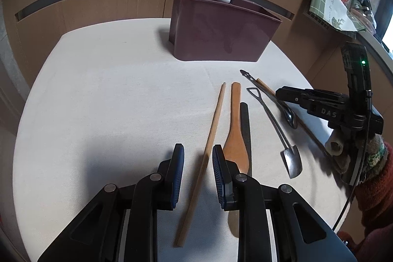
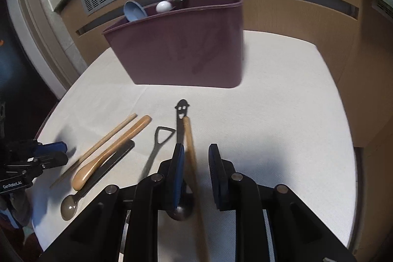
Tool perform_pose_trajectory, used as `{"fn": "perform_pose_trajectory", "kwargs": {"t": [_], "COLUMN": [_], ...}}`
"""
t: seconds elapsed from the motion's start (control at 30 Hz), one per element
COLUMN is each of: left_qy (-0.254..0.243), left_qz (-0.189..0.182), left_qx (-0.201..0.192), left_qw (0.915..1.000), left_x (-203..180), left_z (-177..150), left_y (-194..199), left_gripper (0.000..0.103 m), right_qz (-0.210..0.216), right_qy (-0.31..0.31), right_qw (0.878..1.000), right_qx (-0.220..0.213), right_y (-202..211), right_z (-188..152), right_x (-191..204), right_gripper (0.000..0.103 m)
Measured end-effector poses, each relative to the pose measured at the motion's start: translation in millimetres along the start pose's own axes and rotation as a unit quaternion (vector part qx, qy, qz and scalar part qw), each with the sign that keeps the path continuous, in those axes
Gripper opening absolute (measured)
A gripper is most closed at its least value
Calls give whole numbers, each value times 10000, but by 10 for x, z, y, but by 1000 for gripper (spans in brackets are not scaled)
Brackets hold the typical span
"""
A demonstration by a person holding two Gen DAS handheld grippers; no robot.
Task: Organize utensils
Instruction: 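Grasp a wooden chopstick with the left tool while the right tool grasps another chopstick, then lift the chopstick into the caddy with the left tool while the right tool drops its chopstick in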
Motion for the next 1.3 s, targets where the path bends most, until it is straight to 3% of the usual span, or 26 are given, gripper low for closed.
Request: {"fn": "perform_pose_trajectory", "kwargs": {"t": [0.1, 0.27, 0.5, 0.77, 0.8, 0.87, 0.9, 1.0, 1.13, 1.3], "left_qy": [-165, -486, -685, -509, -470, -552, -596, -586, -376, -247], "left_qz": [42, 32, 89, 44, 21, 55, 83, 73, -233, -493], "left_qx": [124, 430, 656, 776, 798, 814, 813, 731, 158, -596], "left_qw": [9998, 9979, 9955, 9957, 9957, 9951, 9949, 9956, 9989, 9967], "left_x": [-13, -82, -145, -63, -58, -86, -98, -146, -235, -377], "left_z": [3, 17, 122, 351, 397, 457, 483, 541, 654, 746], "left_y": [-31, -133, -312, -501, -537, -599, -630, -636, -299, 172], "left_gripper": [25, 25, 25, 23, 21, 6, 6, 6, 6, 6], "right_qz": [-391, -460, -496, -441, -433, -417, -420, -425, -394, -312], "right_qy": [262, 486, -58, -352, -338, -318, -311, -316, -321, -374], "right_qw": [9987, 9976, 9987, 9980, 9981, 9981, 9980, 9975, 9966, 9951], "right_qx": [174, 185, 35, -268, -288, -333, -361, -472, -645, -861], "right_y": [-118, -16, 298, 526, 527, 551, 551, 597, 697, 823], "right_z": [-16, -113, -341, -324, -314, -295, -277, -241, -201, -134], "right_x": [30, -14, -339, -468, -451, -428, -421, -398, -374, -357], "right_gripper": [13, 5, 5, 5, 5, 5, 5, 5, 5, 5]}}
Point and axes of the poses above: each gripper's, at about its wrist camera, not at the fingertips, and y roughly against the way its jaws point, x to its left, z to its top, the point moved 6 cm from there along -y, roughly the way its jaws point, and after that the axes turned 6 degrees about -z, right-handed, at the moved point
